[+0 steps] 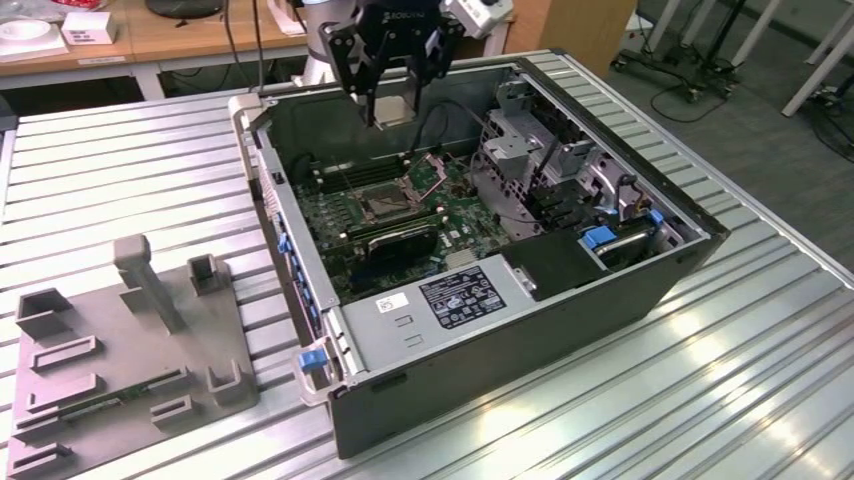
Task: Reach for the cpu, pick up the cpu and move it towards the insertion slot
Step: 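Pick up the cpu and move it towards the insertion slot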
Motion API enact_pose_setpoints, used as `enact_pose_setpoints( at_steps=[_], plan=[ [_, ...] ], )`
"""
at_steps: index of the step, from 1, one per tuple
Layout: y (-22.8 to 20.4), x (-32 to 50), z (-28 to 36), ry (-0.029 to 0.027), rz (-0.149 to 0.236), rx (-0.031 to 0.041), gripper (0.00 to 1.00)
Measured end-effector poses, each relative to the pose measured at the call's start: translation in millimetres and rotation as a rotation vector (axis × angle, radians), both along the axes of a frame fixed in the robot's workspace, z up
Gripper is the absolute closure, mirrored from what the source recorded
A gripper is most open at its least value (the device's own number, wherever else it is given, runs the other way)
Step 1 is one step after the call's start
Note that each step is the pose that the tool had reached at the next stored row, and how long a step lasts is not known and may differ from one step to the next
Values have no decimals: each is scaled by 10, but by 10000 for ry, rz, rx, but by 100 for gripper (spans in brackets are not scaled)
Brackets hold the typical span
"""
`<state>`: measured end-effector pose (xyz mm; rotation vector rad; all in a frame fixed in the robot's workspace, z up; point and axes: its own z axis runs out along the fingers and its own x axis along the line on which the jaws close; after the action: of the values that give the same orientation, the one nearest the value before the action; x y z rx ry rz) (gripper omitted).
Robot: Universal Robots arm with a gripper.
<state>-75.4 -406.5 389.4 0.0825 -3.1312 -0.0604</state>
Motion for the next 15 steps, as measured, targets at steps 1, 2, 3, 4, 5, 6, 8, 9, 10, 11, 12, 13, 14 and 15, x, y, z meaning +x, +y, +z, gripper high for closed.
enact_pose_setpoints(
  at_steps=[1,2,3,4,5,6,8,9,10,11,12,13,14,15],
  plan=[
    [8,6,0,-1,8,0,45],
    [17,13,-1,-1,15,1,45],
    [26,20,-1,0,21,1,45],
    [35,27,-1,-1,26,1,45],
    [46,34,-1,0,32,0,45],
    [55,41,-1,0,38,0,45],
    [74,55,-2,-1,49,1,45],
    [84,62,-2,-1,55,0,45],
    [93,70,-2,0,61,-1,45],
    [101,77,-2,0,65,0,45],
    [111,86,-3,0,65,0,45],
    [121,94,-4,0,66,1,45],
    [135,98,-5,1,64,-1,45],
    [150,101,-8,-1,65,0,45]
  ],
)
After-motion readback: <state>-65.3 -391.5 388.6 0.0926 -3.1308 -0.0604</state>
